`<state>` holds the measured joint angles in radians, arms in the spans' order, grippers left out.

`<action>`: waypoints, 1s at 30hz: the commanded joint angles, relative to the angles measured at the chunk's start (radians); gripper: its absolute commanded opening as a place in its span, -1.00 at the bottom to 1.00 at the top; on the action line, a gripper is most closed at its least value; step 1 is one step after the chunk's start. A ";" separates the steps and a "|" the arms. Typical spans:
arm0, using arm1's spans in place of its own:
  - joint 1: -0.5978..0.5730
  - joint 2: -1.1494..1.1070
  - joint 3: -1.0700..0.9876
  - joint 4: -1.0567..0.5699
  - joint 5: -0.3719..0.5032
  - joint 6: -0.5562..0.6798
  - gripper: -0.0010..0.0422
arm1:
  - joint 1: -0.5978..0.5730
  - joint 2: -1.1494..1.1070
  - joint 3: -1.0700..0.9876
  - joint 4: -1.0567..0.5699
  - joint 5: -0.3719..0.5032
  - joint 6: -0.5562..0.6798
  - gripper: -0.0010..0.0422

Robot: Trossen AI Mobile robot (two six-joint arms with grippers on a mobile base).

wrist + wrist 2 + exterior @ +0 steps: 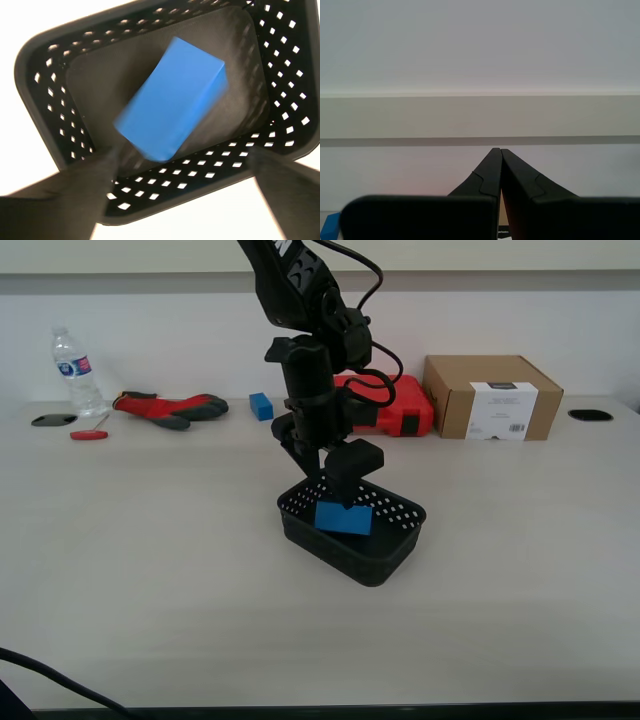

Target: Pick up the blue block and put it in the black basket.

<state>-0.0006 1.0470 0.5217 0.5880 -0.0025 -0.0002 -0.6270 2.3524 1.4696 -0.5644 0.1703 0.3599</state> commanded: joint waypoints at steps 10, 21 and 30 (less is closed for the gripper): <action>0.001 0.000 0.001 0.002 0.000 0.000 -0.96 | -0.002 -0.044 0.064 -0.054 -0.005 -0.016 -0.98; 0.001 0.000 0.001 0.002 0.000 0.000 -0.96 | -0.002 -0.035 0.071 -0.038 -0.005 -0.024 -0.96; 0.001 0.000 0.001 0.002 0.000 0.000 -0.96 | -0.001 -0.036 0.071 -0.028 -0.005 -0.031 -0.96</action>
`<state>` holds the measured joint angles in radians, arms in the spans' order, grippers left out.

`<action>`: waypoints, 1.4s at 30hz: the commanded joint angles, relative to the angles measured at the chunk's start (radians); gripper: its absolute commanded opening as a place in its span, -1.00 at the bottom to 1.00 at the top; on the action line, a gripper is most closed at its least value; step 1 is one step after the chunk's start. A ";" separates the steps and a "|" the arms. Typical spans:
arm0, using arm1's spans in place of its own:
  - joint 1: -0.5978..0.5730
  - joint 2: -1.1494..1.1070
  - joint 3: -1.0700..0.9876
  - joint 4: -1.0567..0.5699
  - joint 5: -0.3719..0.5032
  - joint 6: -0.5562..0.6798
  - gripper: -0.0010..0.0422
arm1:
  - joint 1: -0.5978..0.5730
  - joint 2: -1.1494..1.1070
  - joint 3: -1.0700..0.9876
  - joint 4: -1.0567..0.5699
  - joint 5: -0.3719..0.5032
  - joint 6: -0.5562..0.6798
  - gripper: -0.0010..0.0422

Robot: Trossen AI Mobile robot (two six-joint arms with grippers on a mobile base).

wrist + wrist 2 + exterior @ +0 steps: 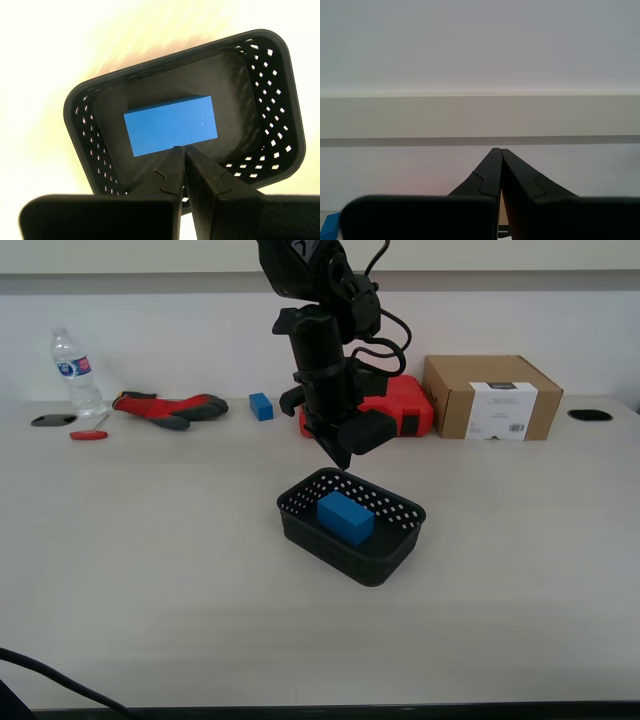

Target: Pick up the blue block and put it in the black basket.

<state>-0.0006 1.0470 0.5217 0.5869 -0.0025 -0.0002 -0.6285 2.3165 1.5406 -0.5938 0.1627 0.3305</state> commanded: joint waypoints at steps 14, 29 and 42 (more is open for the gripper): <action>0.001 0.000 0.001 0.003 0.000 0.000 -0.96 | 0.001 0.000 0.000 0.016 0.003 -0.002 -0.96; 0.001 0.000 0.001 0.003 0.000 0.000 -0.96 | 0.000 0.000 0.000 0.033 0.003 -0.002 -0.96; 0.001 0.000 0.001 0.003 0.000 0.000 -0.96 | 0.000 0.000 0.000 0.043 0.003 -0.002 -0.96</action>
